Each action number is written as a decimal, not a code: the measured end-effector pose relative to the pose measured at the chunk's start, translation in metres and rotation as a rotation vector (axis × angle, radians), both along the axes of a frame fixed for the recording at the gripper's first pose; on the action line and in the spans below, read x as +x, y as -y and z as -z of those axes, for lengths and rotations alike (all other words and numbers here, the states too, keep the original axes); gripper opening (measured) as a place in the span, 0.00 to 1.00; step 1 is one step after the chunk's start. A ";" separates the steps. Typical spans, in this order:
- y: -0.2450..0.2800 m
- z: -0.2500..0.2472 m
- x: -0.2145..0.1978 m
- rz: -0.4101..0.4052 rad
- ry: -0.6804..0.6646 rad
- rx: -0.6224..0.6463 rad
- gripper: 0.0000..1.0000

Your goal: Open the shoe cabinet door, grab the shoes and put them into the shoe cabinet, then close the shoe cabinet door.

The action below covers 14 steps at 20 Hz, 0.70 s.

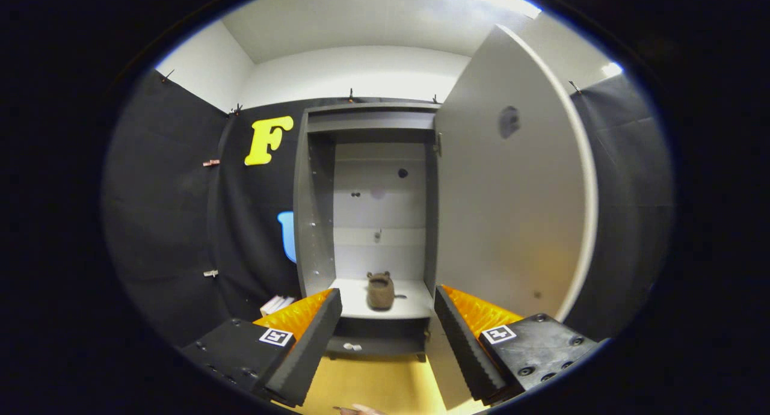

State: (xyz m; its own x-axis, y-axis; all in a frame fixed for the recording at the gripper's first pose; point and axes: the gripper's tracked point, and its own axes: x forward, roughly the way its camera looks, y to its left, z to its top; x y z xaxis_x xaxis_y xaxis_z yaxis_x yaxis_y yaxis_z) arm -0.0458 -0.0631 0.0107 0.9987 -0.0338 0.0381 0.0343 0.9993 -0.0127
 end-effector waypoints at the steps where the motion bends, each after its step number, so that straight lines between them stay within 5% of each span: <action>1: 0.011 -0.001 -0.010 -0.002 0.003 0.006 0.98; 6: 0.069 -0.005 -0.063 0.017 0.046 -0.011 0.98; 14: 0.155 -0.007 -0.066 0.105 0.044 -0.009 0.98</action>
State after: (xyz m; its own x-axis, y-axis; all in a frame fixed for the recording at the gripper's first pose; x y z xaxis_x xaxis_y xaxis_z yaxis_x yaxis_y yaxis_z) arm -0.1114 -0.2184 0.0176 0.9870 -0.1375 0.0827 0.1393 0.9901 -0.0174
